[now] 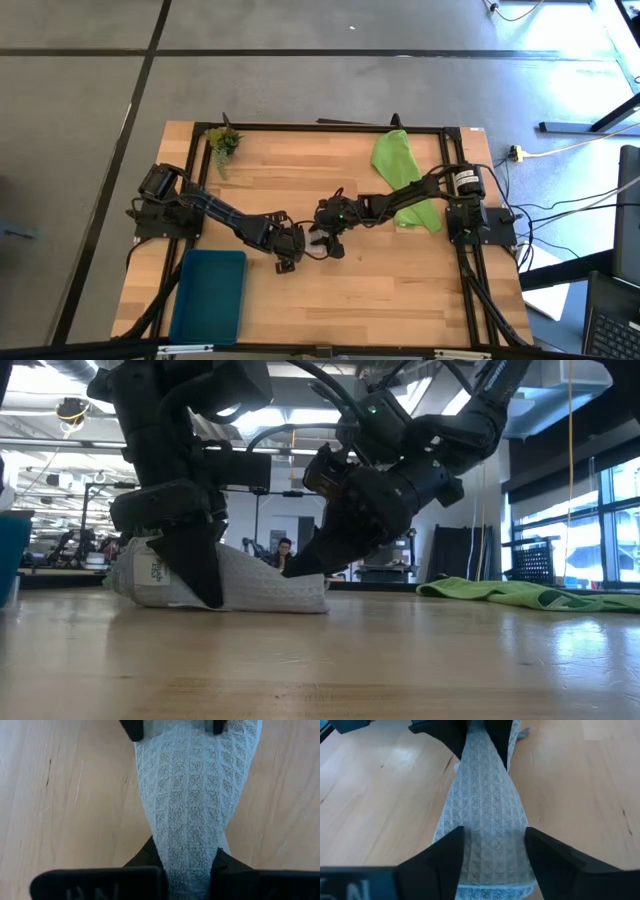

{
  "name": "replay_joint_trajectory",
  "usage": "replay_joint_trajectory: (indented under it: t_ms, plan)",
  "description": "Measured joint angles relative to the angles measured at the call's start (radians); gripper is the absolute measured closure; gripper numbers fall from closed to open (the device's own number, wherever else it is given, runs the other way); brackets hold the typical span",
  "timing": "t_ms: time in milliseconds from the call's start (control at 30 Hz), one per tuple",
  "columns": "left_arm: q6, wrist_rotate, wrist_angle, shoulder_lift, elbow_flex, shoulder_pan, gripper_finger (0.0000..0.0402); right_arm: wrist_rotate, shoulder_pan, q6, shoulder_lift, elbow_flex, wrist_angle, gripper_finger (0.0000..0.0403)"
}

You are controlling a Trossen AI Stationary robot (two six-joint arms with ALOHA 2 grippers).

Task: Roll microfiber towels into tight, uniform cylinder then place into a basket
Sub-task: Put the rolled gray towel into the blue bin

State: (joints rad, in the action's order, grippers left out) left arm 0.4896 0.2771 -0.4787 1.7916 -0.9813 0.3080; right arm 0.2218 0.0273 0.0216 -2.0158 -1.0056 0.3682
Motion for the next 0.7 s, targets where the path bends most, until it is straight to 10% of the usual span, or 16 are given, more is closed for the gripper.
replay_joint_trajectory:
  t_ms: [467, 700]
  plan:
    - [0.014, -0.015, -0.093, -0.067, 0.004, 0.003, 0.0364, -0.015, 0.029, -0.003, 0.237, -0.019, -0.34, 0.0175]
    - [0.029, 0.038, -0.155, -0.173, 0.002, 0.035, 0.0364, -0.2, 0.091, -0.005, 0.368, -0.02, -0.475, 0.0175]
